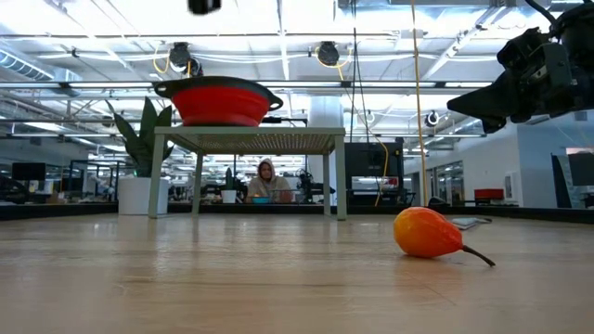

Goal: Pick & Place Fruit
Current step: Put the pear into the red strainer bowl on the shelf

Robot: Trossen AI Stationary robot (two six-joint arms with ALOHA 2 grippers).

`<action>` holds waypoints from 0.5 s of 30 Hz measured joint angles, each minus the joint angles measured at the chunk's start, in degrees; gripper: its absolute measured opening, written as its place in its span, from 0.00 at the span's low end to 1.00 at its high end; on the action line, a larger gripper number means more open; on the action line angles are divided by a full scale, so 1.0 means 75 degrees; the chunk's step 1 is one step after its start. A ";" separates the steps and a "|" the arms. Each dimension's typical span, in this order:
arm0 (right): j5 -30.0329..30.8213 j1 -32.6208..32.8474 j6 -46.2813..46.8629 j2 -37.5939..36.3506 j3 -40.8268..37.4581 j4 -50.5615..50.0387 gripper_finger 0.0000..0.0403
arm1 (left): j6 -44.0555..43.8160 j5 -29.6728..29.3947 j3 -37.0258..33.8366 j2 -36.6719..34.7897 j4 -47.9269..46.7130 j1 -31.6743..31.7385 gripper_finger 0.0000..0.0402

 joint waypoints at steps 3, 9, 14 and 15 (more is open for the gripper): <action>-0.0003 0.0001 0.0001 0.0000 0.0000 0.0000 0.00 | 0.1402 0.0002 -0.0003 0.0000 0.0940 -0.0166 0.28; -0.0006 0.0001 0.0001 0.0003 -0.0001 -0.0017 0.00 | 0.3632 0.0121 -0.0003 0.0000 0.3004 -0.0495 0.28; -0.0006 0.0001 0.0000 0.0003 0.0000 -0.0026 0.00 | 0.4592 0.0688 -0.0003 -0.0003 0.4081 -0.0681 0.28; -0.0006 0.0000 0.0000 0.0000 0.0000 -0.0026 0.00 | 0.4686 0.0855 -0.0003 0.0000 0.4255 -0.0710 0.28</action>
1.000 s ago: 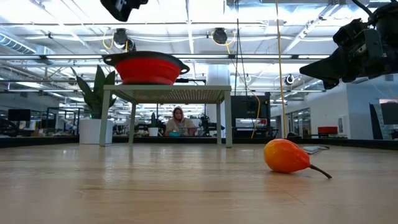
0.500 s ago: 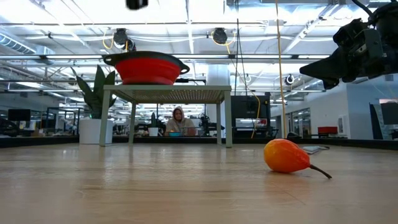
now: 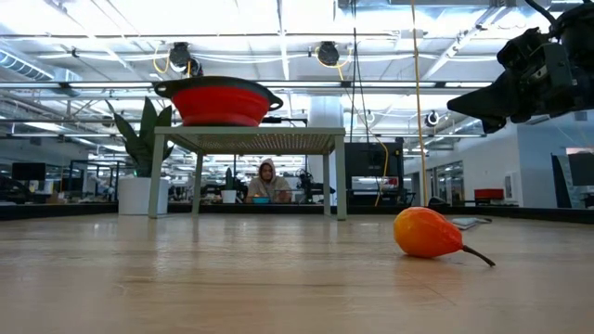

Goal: Pick & Place Fruit
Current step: Put the pear into the red strainer bowl on the shelf

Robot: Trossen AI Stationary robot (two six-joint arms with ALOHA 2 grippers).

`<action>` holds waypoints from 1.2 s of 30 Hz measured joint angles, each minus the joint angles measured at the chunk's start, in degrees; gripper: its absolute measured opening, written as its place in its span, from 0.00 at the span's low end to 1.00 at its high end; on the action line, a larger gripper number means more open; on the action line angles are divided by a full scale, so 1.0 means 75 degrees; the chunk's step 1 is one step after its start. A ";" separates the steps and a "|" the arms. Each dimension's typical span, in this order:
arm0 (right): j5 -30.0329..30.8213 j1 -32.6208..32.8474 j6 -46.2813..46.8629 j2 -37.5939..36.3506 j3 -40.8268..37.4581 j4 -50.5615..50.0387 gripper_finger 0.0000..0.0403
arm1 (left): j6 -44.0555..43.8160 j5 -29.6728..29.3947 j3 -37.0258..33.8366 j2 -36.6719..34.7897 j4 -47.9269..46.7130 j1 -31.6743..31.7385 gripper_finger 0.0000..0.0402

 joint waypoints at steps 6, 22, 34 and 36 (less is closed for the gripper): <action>0.0000 0.0000 0.0001 0.0001 -0.0002 -0.0006 0.00 | 0.0384 0.0571 0.0000 -0.0002 0.0656 -0.0159 0.28; -0.0003 -0.0001 0.0001 0.0000 0.0000 -0.0012 0.00 | -0.1296 -0.2893 0.0003 0.0018 -0.2629 -0.0578 0.28; 0.0000 0.0000 -0.0001 0.0001 -0.0001 -0.0015 0.00 | -0.1450 -0.4049 0.0000 -0.0154 -0.6278 -0.0003 0.28; 0.0006 -0.0001 -0.0001 0.0002 -0.0003 -0.0015 0.00 | -0.1225 -0.4167 0.0000 -0.0291 -0.6588 0.0204 0.28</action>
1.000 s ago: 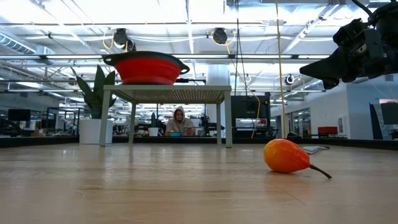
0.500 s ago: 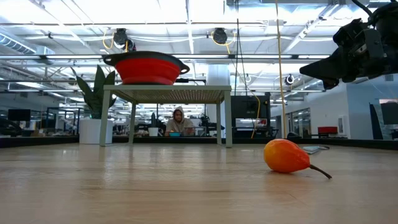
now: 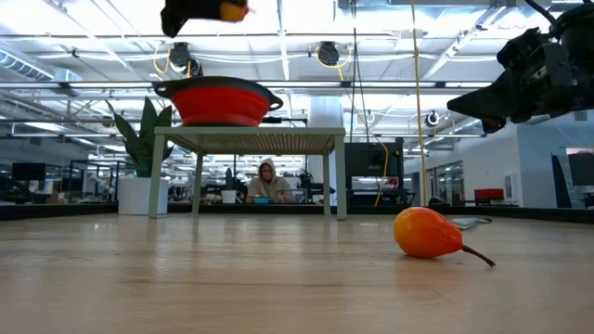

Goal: Pick & Place Fruit
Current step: Put the pear into the red strainer bowl on the shelf

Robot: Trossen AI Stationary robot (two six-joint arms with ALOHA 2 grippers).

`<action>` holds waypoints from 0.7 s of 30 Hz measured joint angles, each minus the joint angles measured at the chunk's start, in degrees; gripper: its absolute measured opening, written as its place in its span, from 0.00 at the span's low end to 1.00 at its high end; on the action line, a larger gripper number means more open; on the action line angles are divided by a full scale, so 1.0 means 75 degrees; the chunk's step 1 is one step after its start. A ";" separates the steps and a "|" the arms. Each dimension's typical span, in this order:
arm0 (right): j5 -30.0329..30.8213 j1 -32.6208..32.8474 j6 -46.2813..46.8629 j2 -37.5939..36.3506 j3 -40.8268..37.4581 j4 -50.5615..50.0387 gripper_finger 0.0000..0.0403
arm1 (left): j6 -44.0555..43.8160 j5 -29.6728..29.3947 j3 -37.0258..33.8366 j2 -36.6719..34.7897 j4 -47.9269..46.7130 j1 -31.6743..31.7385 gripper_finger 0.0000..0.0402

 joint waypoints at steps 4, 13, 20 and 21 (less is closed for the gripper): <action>0.0006 -0.0001 -0.0026 -0.0002 0.0000 -0.0009 0.00 | 0.0560 -0.0675 -0.0004 -0.0484 -0.0612 0.0364 0.28; 0.0020 0.0001 -0.0012 -0.0002 0.0002 -0.0012 0.00 | 0.2652 -0.2412 0.0000 -0.1639 -0.0773 0.1331 0.28; 0.0026 -0.0001 -0.0003 0.0001 0.0002 -0.0012 0.00 | 0.3792 -0.2387 0.0000 -0.1956 -0.0691 0.2413 0.28; 0.0026 -0.0001 -0.0003 0.0001 0.0000 -0.0012 0.00 | 0.3917 -0.2260 0.0000 -0.1958 -0.0662 0.2597 0.28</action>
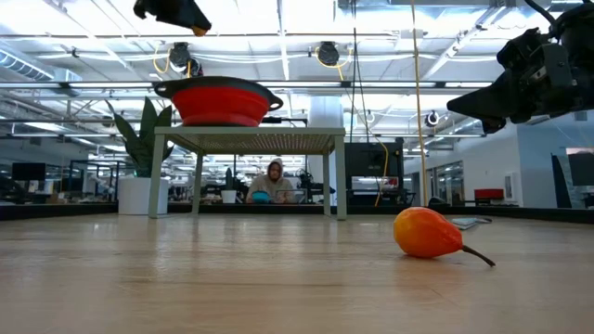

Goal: Pick & Place Fruit
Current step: Put the pear into the red strainer bowl on the shelf

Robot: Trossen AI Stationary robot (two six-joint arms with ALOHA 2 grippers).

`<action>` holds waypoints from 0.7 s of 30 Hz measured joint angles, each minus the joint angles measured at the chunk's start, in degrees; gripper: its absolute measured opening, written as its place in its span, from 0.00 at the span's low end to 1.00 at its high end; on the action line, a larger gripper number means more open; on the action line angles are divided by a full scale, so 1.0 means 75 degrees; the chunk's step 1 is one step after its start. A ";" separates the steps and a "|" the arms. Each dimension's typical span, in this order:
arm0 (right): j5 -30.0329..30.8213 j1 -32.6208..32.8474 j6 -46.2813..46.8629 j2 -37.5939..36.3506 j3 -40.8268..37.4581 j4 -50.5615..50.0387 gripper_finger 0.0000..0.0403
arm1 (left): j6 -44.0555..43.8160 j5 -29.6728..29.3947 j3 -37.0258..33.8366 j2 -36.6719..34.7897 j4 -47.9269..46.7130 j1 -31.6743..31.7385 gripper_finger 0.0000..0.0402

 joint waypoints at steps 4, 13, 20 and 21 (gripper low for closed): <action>0.0001 0.0001 0.0000 -0.0002 0.0003 0.0000 0.00 | 0.0292 0.1026 0.0000 0.0045 0.0002 0.0786 0.28; 0.0011 0.0002 0.0003 -0.0001 0.0000 0.0000 0.00 | -0.0188 0.3143 0.0000 0.0096 -0.0200 0.2704 0.28; 0.0441 0.0000 0.0006 0.0000 0.0000 -0.0027 0.00 | -0.0745 0.4772 0.0002 0.0463 -0.0598 0.3874 0.27; 0.0549 0.0003 0.0006 0.0000 0.0002 -0.0031 0.00 | -0.0814 0.4951 0.0000 0.0568 -0.0610 0.3987 0.27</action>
